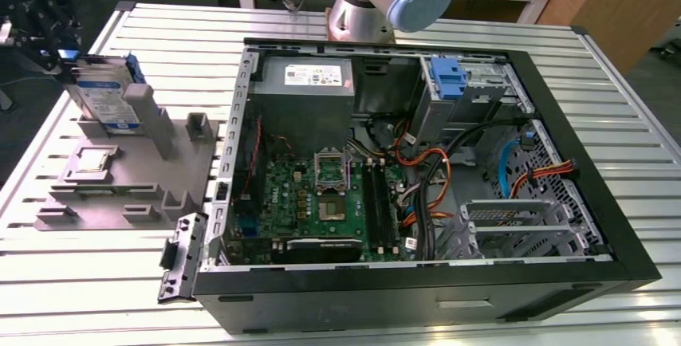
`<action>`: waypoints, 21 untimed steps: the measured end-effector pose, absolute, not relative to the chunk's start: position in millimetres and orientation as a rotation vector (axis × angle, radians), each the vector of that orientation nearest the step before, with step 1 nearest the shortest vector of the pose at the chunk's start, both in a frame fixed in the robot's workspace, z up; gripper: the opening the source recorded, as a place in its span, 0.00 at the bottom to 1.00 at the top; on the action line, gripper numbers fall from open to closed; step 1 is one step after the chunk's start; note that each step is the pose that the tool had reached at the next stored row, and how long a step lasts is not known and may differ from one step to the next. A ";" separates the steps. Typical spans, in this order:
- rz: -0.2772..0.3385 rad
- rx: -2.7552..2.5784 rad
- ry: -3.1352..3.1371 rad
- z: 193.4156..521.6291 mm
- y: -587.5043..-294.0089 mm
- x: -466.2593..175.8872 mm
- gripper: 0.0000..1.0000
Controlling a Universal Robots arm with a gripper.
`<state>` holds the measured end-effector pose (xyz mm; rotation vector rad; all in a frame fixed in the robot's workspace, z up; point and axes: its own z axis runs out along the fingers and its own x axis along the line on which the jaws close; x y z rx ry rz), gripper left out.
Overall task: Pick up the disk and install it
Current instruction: 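Pick up the disk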
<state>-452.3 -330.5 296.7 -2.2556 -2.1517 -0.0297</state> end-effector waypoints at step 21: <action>-0.028 -2.259 -2.150 293.1 -328.8 -452.3 0.40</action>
